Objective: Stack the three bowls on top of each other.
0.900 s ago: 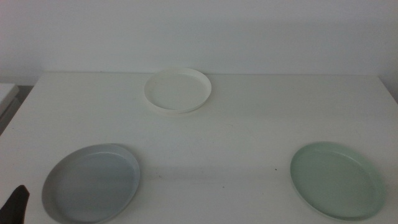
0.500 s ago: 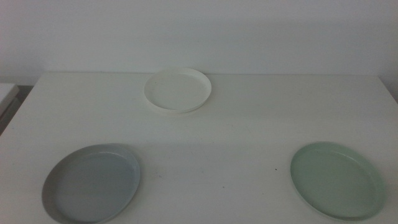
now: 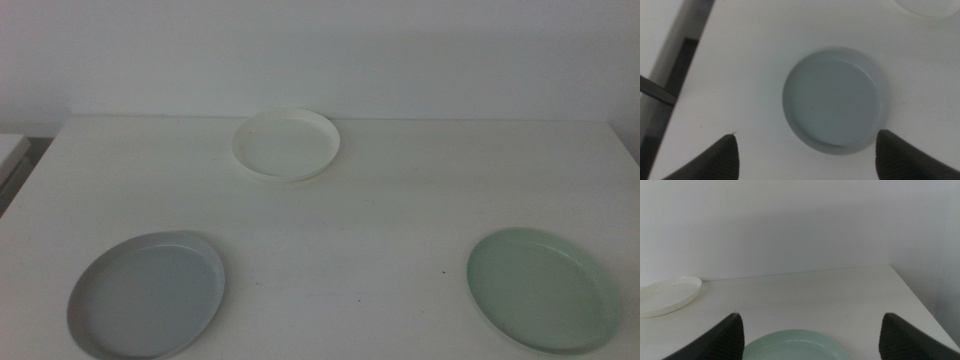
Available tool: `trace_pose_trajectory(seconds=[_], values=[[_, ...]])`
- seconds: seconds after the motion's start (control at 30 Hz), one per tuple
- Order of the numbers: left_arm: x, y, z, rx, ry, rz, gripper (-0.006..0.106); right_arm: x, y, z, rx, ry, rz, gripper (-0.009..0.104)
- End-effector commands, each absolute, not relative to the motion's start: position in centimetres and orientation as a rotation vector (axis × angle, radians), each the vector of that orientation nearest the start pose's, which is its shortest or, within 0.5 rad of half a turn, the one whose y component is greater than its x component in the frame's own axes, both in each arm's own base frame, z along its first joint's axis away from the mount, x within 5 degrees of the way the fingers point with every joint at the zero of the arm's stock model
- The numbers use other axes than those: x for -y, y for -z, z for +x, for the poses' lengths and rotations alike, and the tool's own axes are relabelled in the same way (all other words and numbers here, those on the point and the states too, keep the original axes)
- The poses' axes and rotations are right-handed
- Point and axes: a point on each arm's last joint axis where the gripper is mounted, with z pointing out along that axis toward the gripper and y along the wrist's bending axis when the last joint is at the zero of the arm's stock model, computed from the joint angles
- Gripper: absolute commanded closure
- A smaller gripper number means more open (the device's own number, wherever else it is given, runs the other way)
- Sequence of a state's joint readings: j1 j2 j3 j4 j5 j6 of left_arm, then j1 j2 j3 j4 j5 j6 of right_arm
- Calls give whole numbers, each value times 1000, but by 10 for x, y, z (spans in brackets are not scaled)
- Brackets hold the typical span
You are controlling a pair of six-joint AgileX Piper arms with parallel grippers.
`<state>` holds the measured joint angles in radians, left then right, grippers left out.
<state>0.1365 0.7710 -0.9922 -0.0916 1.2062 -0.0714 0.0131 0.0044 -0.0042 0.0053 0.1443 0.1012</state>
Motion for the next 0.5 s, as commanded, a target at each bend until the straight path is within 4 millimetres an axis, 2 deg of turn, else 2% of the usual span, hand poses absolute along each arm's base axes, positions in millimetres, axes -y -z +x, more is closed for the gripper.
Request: trace_pose_trajectory(seconds=[0.0,0.27,0.47], values=[[-8,-373,131,-2508,127,-276,7,0,-201,56,-1617,-81,71,2],[-15,-331,189,-2761,164,-291,7,0,-201,56,-1617,-81,71,2],[-22,-298,229,-2853,123,-130,7,0,-201,56,-1617,-81,71,2]])
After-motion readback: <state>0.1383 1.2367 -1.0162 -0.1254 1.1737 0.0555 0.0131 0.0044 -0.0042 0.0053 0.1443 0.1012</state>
